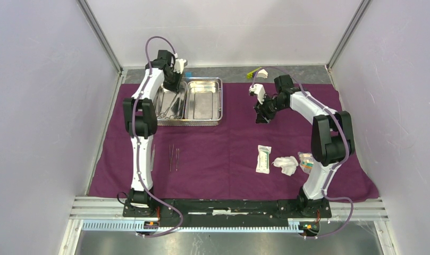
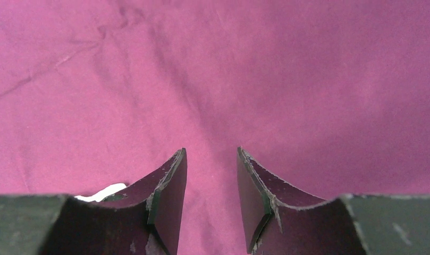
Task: Open and lay out the surgical kit
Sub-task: Pick up the medical item from the container, then place the medical item in the surgical kit.
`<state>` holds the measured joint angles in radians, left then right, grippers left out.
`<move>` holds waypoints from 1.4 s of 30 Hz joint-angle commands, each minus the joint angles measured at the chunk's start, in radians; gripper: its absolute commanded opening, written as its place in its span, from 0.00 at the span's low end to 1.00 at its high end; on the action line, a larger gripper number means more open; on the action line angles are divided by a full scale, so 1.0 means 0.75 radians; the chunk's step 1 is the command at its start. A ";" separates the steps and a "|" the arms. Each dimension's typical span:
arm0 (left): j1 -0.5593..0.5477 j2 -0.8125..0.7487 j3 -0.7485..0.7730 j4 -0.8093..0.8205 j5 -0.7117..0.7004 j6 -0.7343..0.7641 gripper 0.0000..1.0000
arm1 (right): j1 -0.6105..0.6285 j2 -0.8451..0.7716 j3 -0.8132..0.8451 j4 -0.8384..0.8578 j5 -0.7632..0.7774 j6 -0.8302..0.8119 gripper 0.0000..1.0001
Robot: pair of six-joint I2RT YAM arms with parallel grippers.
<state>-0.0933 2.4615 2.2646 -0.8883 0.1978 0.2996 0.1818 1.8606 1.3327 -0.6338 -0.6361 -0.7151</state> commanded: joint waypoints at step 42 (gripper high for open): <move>-0.348 -1.189 -1.183 1.178 0.748 -0.984 0.02 | 0.235 -0.237 -0.463 2.173 -0.580 1.981 0.58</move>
<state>-0.3420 1.6508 1.4162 -0.1936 0.7830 -0.3016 0.3458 1.6768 0.9855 0.8314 -1.0798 0.6727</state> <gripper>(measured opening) 0.043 0.583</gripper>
